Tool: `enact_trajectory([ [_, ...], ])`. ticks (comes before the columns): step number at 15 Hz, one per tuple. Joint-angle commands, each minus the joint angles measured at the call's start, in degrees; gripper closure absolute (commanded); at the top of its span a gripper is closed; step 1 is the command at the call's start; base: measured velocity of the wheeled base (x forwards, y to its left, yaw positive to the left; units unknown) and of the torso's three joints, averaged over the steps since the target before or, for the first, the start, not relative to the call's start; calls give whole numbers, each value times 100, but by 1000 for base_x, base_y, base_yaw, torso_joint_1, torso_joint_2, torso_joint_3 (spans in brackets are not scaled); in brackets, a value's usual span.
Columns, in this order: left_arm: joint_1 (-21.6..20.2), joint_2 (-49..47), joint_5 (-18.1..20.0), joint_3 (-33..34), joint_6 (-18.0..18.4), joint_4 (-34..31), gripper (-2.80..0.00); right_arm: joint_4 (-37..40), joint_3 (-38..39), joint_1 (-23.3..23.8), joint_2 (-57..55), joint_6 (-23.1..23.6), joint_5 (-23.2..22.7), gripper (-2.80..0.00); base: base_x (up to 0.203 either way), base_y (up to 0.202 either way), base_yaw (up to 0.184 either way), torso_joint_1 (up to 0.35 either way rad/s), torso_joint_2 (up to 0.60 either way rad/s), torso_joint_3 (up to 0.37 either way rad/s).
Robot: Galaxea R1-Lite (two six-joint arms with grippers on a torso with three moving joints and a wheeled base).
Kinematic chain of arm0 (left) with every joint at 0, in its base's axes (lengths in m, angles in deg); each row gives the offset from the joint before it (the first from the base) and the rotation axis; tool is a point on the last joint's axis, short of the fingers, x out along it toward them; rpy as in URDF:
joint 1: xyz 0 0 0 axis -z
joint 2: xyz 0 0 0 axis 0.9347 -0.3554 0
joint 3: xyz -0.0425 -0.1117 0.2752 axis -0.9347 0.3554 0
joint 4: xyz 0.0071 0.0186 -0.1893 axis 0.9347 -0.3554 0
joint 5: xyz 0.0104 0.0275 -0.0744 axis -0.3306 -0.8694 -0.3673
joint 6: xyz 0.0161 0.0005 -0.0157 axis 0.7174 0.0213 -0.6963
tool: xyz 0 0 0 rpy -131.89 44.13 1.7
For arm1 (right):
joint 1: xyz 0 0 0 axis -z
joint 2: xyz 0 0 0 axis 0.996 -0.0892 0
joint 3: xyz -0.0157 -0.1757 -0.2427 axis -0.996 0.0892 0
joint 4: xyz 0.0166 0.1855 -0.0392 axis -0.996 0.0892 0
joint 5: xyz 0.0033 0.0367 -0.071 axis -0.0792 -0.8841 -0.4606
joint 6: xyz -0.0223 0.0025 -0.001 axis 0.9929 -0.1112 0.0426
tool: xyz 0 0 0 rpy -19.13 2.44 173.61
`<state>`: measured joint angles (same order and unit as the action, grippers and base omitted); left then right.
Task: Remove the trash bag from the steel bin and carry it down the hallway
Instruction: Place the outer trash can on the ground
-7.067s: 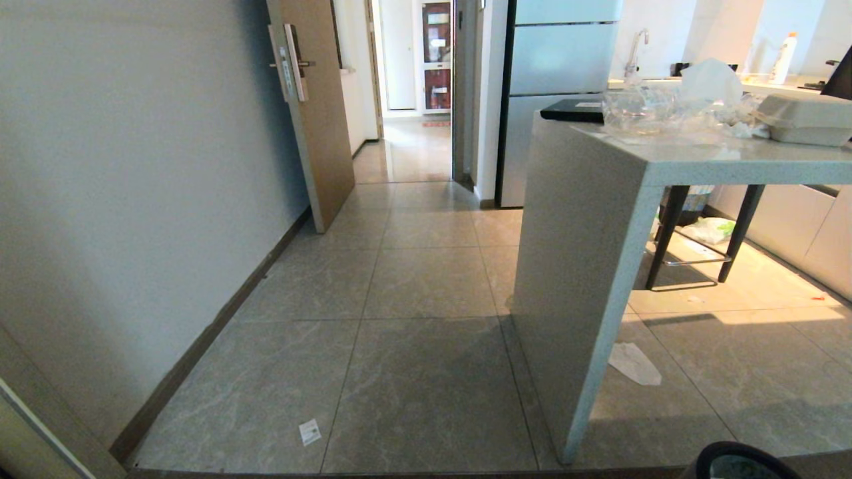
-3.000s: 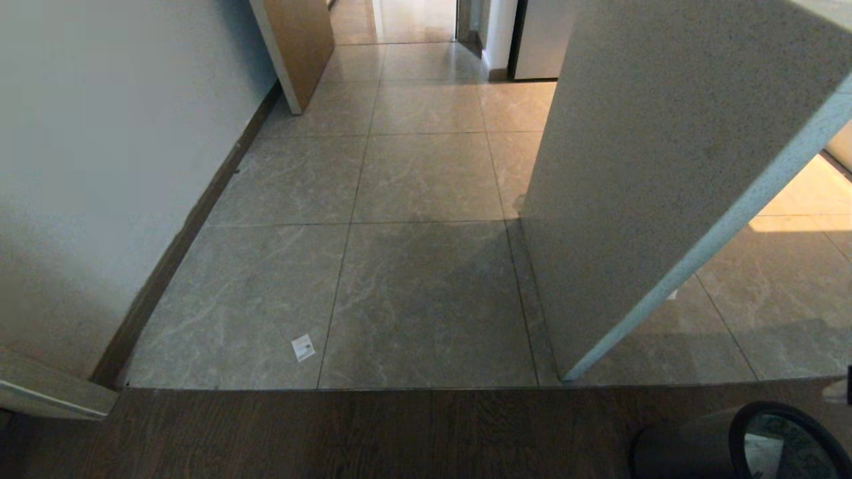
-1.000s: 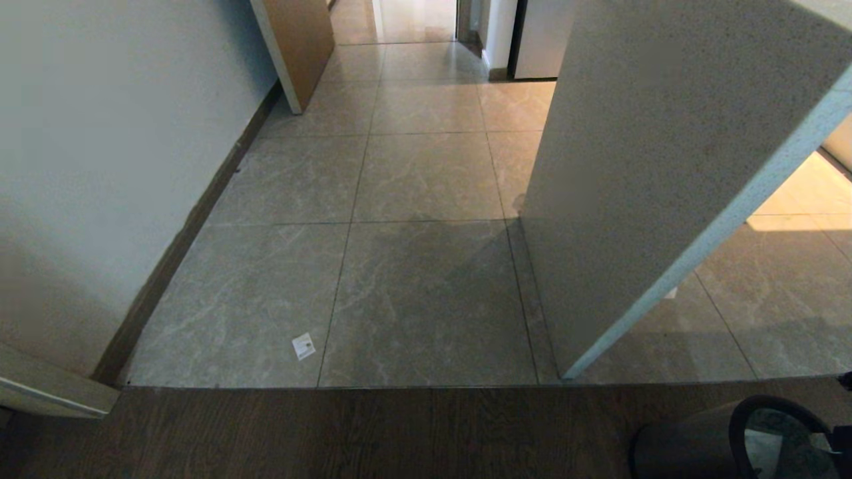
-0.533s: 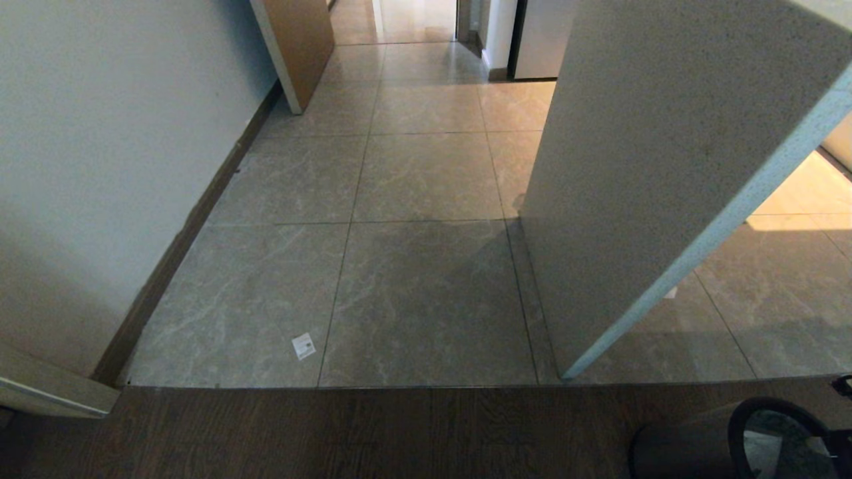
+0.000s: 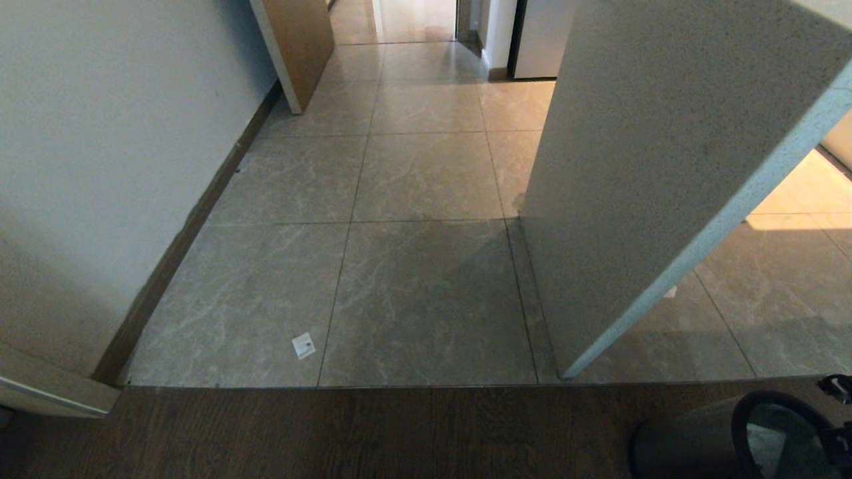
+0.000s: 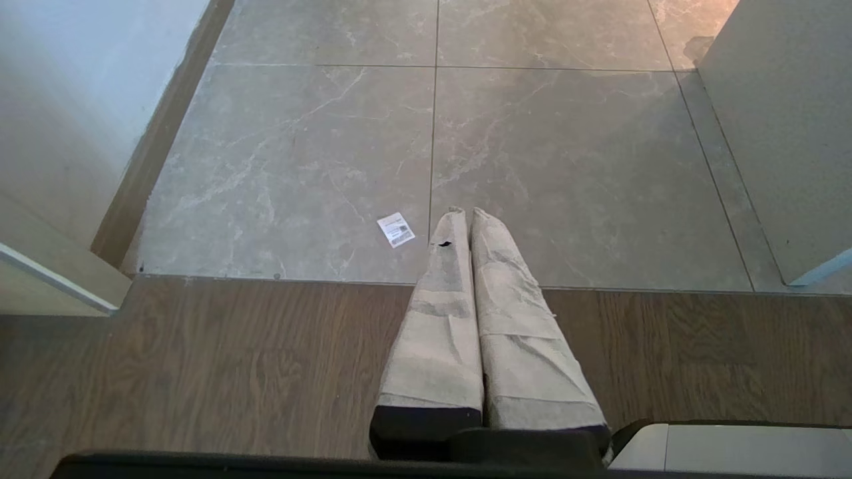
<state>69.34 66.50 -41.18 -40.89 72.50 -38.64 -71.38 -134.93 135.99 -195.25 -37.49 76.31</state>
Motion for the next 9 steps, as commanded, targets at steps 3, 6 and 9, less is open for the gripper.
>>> enact_trajectory([
  [3, 2, 2, 0, -4, -2, 0, 0, -5, 186, -58, 180, -18, -7, 0, 0, 0, 0, 0, 0, 0],
  [6, 2, 2, 0, 2, -2, -5, 0, 175, 381, -114, 734, -26, 0, 0, 0, 0, 0, 0, 0, 0],
  [9, 2, 2, 0, -2, -2, -2, 0, 492, 732, -116, 1553, -32, -12, 0, 0, 0, 0, 0, 0, 0],
])
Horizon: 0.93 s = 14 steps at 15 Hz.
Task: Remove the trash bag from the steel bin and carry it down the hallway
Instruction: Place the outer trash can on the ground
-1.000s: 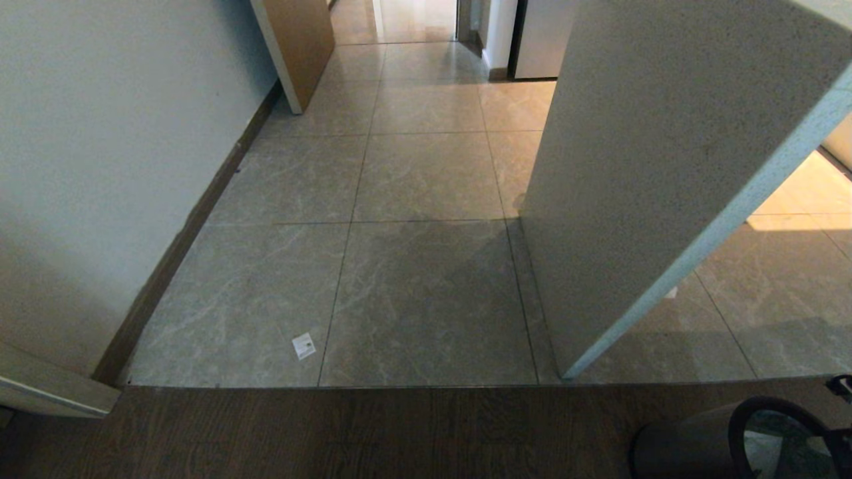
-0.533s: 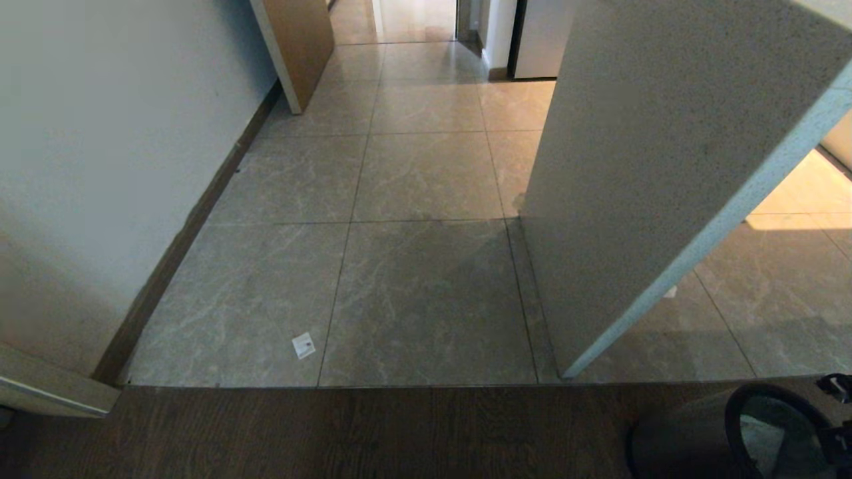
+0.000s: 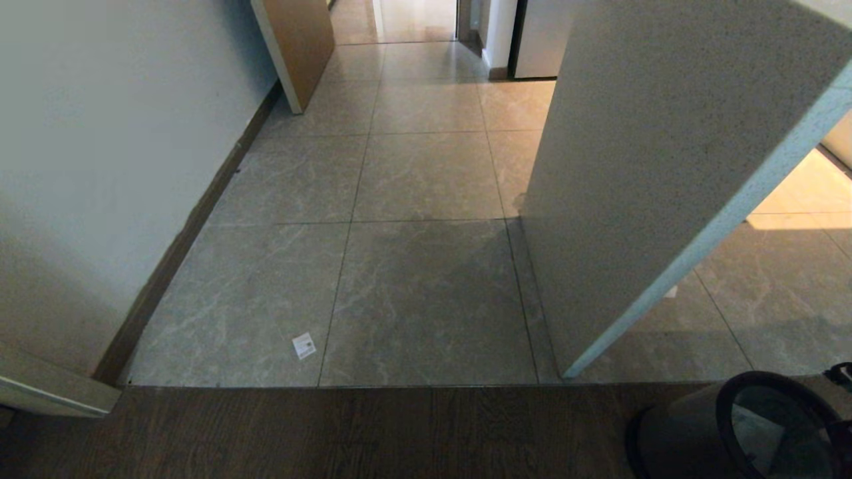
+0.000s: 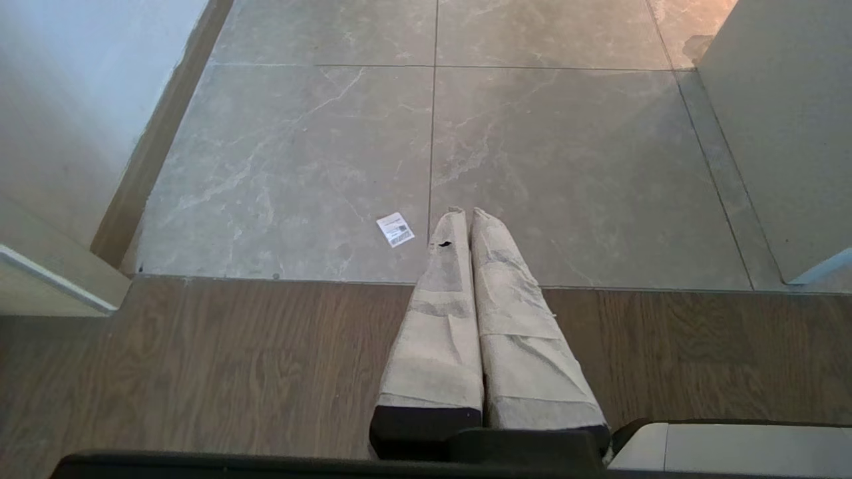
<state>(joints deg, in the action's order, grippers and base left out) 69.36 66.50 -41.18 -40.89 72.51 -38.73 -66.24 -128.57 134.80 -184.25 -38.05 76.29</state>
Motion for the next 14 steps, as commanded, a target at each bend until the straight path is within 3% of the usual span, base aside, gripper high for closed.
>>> enact_trajectory([
  [1, -1, 2, 0, -3, -2, 6, 0, 56, 212, 28, 730, 24, -10, 0, 0, 0, 0, 0, 0, 0],
  [4, -1, 2, 0, 3, -2, 8, 0, 426, 472, 242, 1648, 52, -43, 0, 0, 0, 0, 0, 0, 0],
  [9, -1, 2, 0, 5, -2, -1, 0, 1923, 492, 622, 3445, 69, -406, 0, 0, 0, 0, 0, 0, 0],
  [14, -1, 2, 0, 3, -2, 4, 0, 3261, -252, 1011, 4641, 16, -533, 0, 0, 0, 0, 0, 0, 0],
])
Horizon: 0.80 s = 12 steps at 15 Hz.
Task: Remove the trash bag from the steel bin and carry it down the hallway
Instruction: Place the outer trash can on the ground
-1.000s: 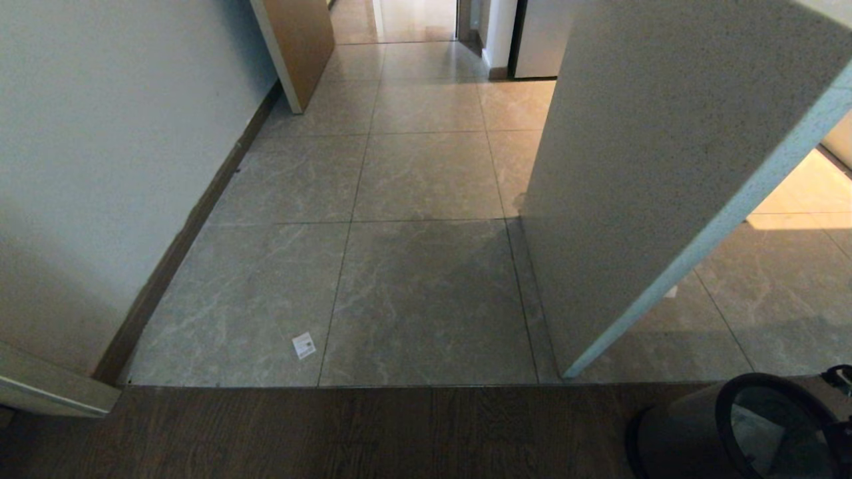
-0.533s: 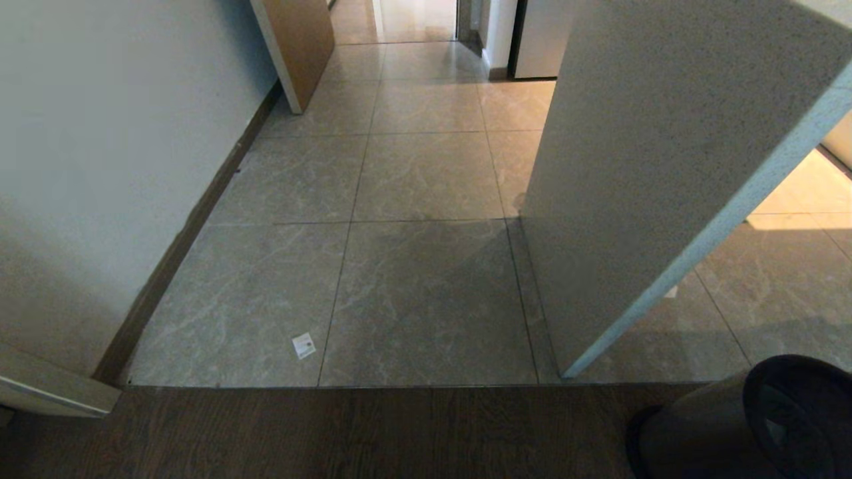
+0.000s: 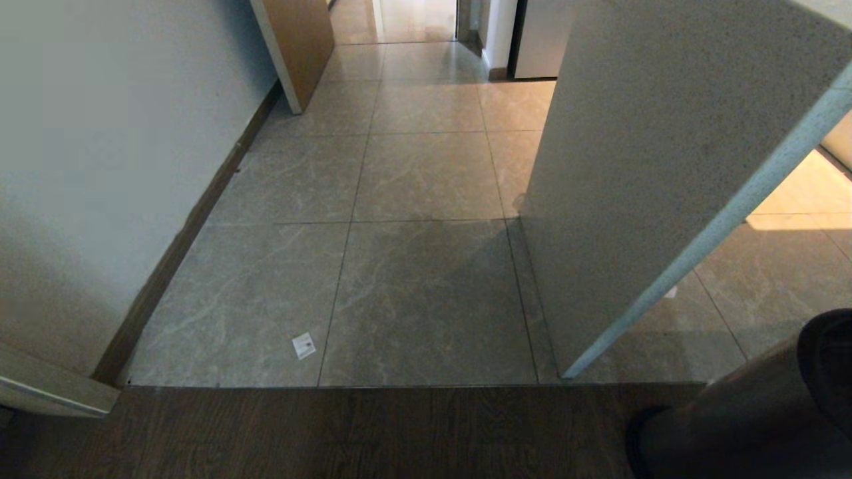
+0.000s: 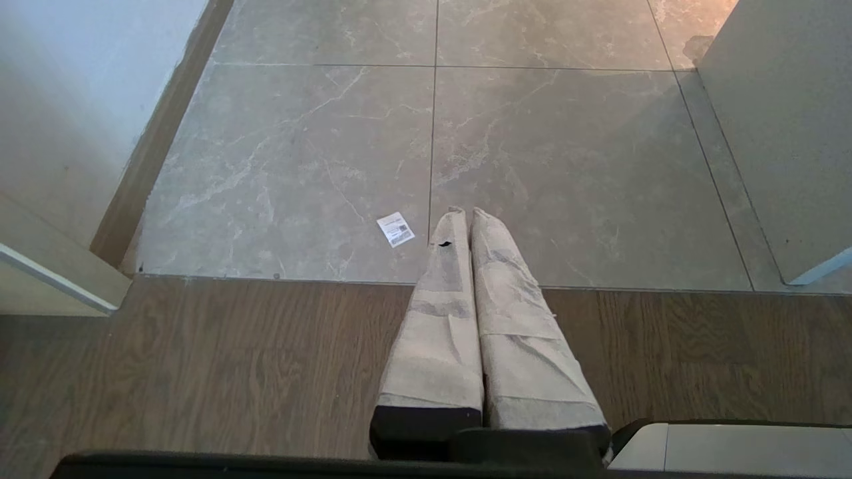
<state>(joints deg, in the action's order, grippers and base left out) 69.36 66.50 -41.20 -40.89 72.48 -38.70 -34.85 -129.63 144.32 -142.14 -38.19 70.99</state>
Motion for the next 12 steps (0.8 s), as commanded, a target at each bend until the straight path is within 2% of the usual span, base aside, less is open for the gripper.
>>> enact_trajectory([
  [1, -1, 2, 2, -4, 1, 6, 0, 558, -403, 134, 572, 28, -18, 0, 0, 0, 0, 0, 0, 0],
  [4, -1, 2, 2, -2, 1, 1, 0, 1614, -1069, 400, 868, 42, -249, 0, 0, 0, 0, 0, 0, 0],
  [9, -1, 2, 2, -4, 1, -2, 0, 2834, -1945, 710, 1079, 39, -344, 0, 0, 0, 0, 0, 0, 0],
  [12, -1, 2, 2, 3, 1, -1, 0, 3163, -2216, 930, 1067, 37, -431, 0, 0, 0, 0, 0, 0, 0],
])
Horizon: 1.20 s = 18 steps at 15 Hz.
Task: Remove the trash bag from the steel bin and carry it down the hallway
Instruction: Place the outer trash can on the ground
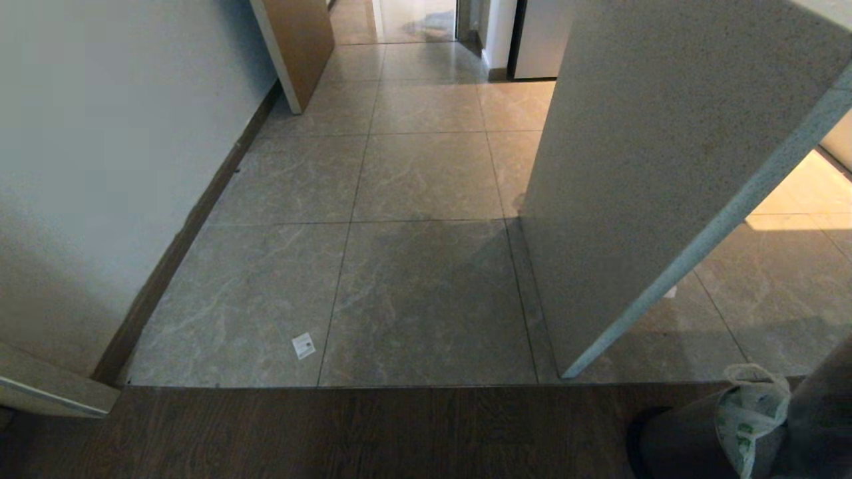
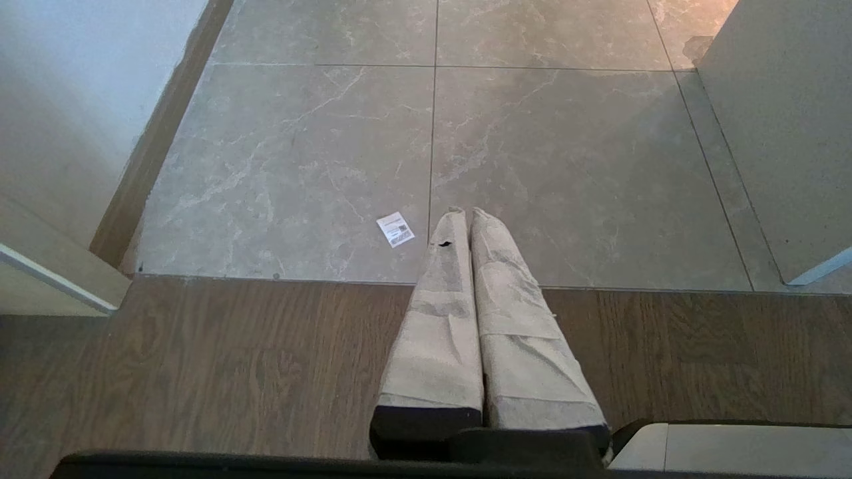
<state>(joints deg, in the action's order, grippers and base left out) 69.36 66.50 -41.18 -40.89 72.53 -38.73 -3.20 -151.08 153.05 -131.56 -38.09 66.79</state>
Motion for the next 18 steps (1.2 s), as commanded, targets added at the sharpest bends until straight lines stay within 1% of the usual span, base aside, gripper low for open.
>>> enact_trajectory([
  [1, -1, 2, 0, 5, -4, 8, 0, 45, -123, 155, -12, 19, -23, 0, 0, 0, 0, 0, 0, 0],
  [5, -1, 2, 0, -4, -4, 8, 0, 128, -320, 521, -348, 27, -171, 0, 0, 0, 0, 0, 0, 0],
  [9, -1, 2, 0, 5, -4, 0, 0, 93, -704, 1039, -1115, 35, -362, 0, 0, 0, 0, 0, 0, 0],
  [14, -1, 2, 0, 5, -4, 8, 0, 64, -1462, 1620, -2153, 34, -917, 0, 0, 0, 0, 0, 0, 0],
  [18, -1, 2, 0, 5, -4, 3, 0, -186, -1581, 1956, -2826, 27, -1171, 0, 0, 0, 0, 0, 0, 0],
])
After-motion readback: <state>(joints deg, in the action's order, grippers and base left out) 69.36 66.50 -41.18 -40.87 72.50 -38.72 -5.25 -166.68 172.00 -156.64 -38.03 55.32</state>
